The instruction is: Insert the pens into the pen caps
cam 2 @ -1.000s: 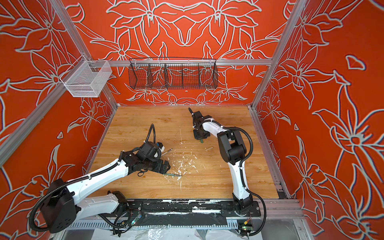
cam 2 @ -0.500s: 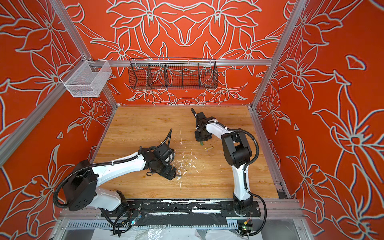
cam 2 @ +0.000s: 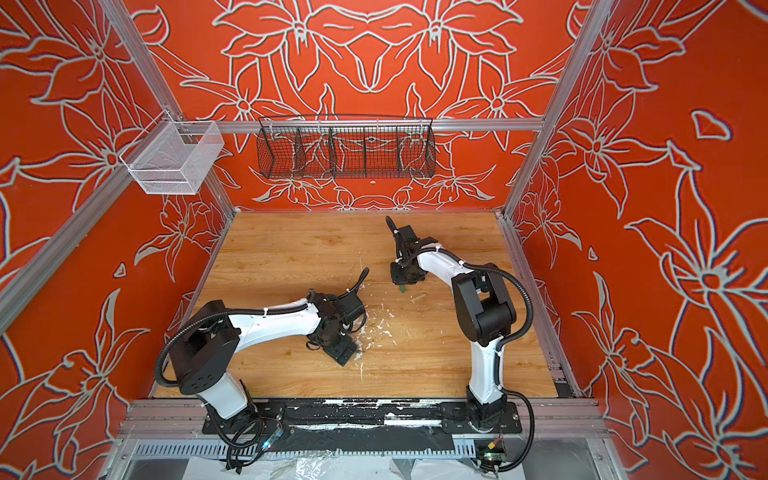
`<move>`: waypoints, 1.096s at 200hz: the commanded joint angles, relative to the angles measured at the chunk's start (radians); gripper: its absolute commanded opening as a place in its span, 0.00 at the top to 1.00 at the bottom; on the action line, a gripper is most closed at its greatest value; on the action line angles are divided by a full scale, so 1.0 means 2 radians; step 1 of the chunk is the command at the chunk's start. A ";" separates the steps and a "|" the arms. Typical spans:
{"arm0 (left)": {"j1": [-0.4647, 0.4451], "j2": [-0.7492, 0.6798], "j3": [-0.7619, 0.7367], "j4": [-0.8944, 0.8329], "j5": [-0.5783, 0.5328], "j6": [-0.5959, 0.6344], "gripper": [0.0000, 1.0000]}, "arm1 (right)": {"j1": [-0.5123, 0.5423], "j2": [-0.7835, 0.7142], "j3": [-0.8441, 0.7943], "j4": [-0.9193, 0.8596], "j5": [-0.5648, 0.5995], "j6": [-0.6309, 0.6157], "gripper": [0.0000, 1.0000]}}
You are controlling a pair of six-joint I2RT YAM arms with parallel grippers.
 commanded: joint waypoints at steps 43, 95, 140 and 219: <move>-0.006 0.016 0.033 -0.008 -0.038 0.004 0.05 | -0.003 -0.043 -0.030 0.015 -0.015 0.010 0.83; -0.006 0.027 0.027 0.013 0.011 0.007 0.09 | -0.005 -0.066 -0.053 0.024 -0.017 0.014 0.83; -0.006 0.034 0.022 0.040 0.016 -0.007 0.14 | -0.008 -0.081 -0.065 0.030 -0.018 0.018 0.83; -0.004 0.035 0.029 0.048 0.025 -0.034 0.17 | -0.004 -0.086 -0.093 0.041 -0.013 0.034 0.82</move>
